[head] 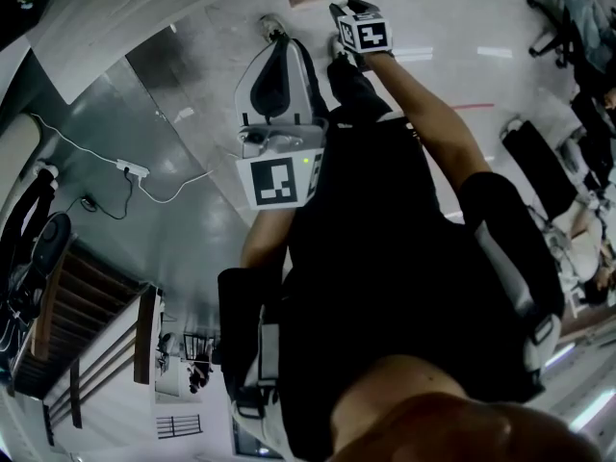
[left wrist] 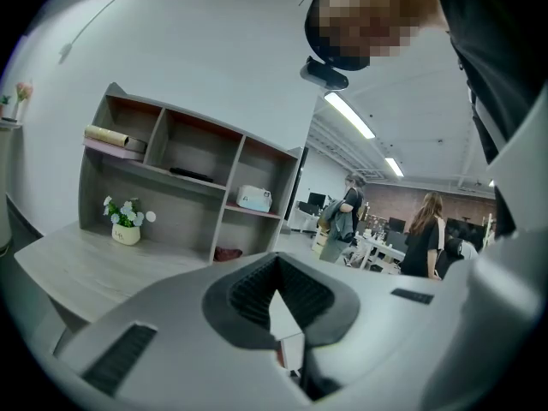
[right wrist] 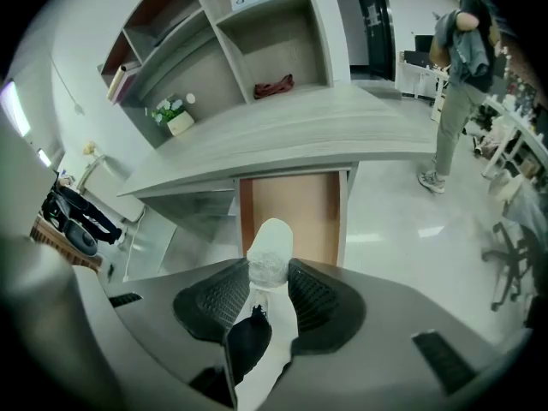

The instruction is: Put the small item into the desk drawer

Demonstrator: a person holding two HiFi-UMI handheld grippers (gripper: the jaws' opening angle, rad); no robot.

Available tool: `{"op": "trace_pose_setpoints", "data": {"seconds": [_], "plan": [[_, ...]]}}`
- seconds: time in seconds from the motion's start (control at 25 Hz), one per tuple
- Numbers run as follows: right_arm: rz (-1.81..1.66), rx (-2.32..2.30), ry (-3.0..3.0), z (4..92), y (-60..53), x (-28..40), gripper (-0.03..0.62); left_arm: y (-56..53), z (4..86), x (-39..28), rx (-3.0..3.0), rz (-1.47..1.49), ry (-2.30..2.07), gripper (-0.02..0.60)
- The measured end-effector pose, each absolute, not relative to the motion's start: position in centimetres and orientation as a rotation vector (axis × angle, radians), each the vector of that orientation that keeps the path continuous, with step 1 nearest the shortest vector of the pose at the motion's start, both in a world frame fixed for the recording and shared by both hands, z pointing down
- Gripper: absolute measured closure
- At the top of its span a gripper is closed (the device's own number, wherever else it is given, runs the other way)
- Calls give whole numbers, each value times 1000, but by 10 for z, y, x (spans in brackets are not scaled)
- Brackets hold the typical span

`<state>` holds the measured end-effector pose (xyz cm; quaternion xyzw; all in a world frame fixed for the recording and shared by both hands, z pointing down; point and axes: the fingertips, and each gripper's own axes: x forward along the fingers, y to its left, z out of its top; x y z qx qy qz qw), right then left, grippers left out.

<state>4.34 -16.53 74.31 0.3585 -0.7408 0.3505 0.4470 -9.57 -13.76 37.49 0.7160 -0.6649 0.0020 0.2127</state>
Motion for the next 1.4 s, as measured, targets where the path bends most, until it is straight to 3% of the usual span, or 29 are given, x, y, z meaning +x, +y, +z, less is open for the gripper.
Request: {"op": "trace_pose_setpoints", "data": {"seconds": [1.4], "plan": [[859,866,-1629,859,-152,38,456,-139,429,-128,1939,35,-1776,585]]}}
